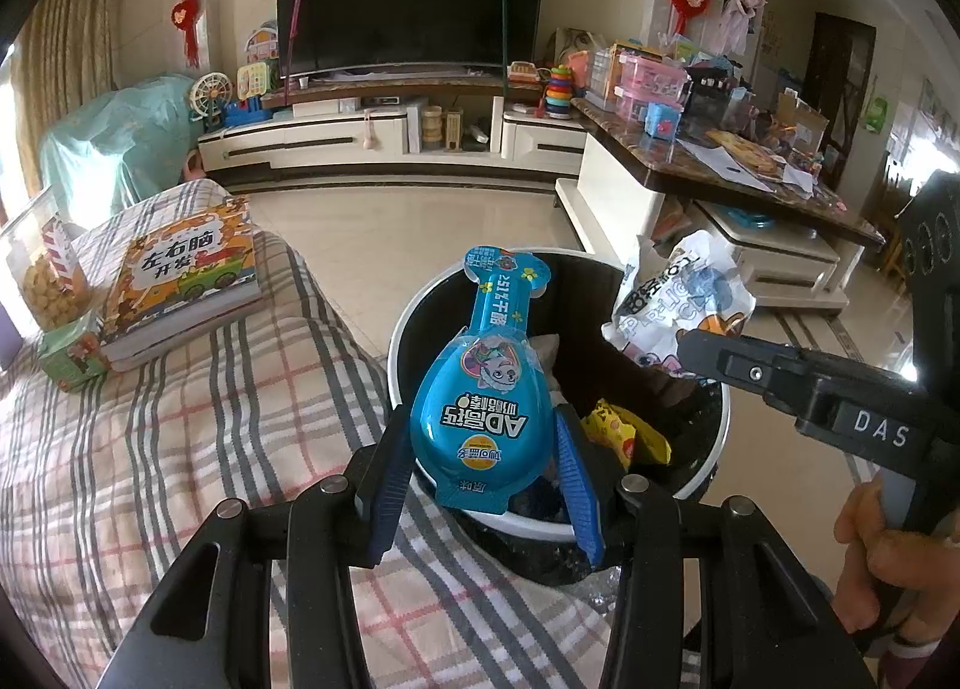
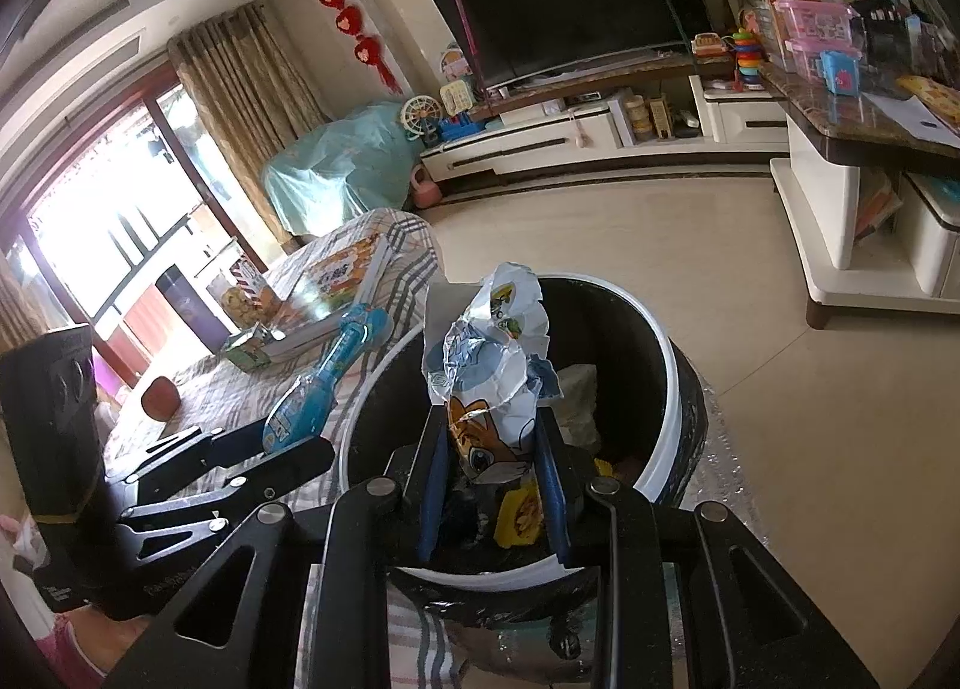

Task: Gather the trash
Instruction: 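Open both tools to drop the blue toy and candy packet into the bin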

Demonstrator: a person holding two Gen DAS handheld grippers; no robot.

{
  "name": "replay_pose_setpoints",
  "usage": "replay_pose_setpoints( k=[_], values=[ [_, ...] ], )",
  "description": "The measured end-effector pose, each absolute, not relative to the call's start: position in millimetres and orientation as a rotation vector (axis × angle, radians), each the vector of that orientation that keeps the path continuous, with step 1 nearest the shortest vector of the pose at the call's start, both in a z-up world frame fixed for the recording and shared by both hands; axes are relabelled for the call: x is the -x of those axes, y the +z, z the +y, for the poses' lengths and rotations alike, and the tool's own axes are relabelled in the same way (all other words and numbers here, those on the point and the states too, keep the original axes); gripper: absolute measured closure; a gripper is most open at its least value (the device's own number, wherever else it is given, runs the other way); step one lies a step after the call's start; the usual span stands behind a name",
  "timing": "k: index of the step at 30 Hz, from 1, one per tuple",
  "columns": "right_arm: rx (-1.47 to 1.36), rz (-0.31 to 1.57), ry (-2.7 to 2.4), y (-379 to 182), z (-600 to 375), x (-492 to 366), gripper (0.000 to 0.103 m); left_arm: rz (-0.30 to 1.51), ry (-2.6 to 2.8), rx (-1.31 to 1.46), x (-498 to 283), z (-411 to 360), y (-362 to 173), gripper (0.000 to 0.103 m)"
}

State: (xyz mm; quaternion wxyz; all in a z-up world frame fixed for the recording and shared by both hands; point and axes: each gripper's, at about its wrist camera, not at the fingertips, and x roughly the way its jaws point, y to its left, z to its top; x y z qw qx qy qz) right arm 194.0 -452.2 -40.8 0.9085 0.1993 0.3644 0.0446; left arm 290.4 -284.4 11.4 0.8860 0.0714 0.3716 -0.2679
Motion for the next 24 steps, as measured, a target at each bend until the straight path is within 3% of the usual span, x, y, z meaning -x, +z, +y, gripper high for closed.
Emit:
replay_pose_setpoints(
  k=[24],
  values=[
    [-0.384, 0.794, 0.092, -43, -457, -211, 0.075, 0.801, -0.554, -0.155, -309, -303, 6, 0.059]
  ],
)
